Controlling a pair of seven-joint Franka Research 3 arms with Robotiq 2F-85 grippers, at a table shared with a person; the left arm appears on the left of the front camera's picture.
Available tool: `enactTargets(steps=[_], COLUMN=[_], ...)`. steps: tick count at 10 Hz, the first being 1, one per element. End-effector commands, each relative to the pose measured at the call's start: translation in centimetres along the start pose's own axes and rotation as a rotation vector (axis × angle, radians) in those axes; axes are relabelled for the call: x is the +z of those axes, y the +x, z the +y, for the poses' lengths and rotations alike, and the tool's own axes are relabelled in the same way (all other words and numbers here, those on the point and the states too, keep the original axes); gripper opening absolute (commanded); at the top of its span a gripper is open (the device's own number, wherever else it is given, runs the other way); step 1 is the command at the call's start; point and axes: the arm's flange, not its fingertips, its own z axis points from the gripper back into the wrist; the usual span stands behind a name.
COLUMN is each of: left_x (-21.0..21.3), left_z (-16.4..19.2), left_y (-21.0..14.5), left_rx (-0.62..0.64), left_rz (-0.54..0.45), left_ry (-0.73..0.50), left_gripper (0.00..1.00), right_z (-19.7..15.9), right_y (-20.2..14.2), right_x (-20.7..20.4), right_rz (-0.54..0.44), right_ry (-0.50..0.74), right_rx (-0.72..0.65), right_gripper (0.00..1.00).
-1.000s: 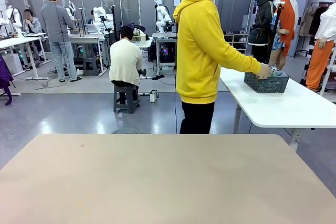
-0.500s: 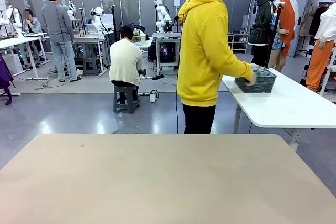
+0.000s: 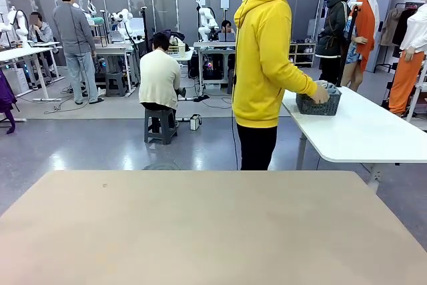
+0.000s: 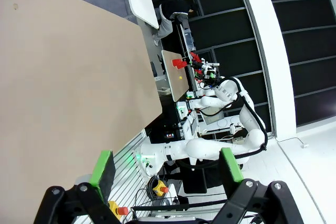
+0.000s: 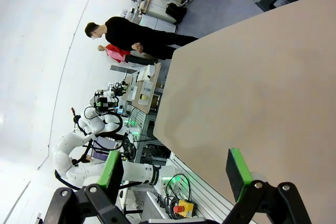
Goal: Fold the towels and place them in the basket.
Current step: When a person lays out a Towel with hook on the table, fold it in half twice.
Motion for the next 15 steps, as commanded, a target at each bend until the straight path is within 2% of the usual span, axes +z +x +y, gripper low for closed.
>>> enactTargets(steps=[1, 15], left_x=[0.08, 0.08], left_z=[0.01, 0.01], left_y=[-0.20, -0.20], left_rx=[-0.003, -0.003], left_rz=[0.010, 0.010], left_ry=[-0.006, -0.006], left_gripper=[1.00, 1.00], right_z=[0.33, 0.33], right_y=[0.04, 0.04], right_x=[0.07, 0.07], right_rz=[-0.008, -0.008], right_ry=[0.011, 0.011], right_rx=[0.014, 0.014], right_gripper=[1.00, 1.00])
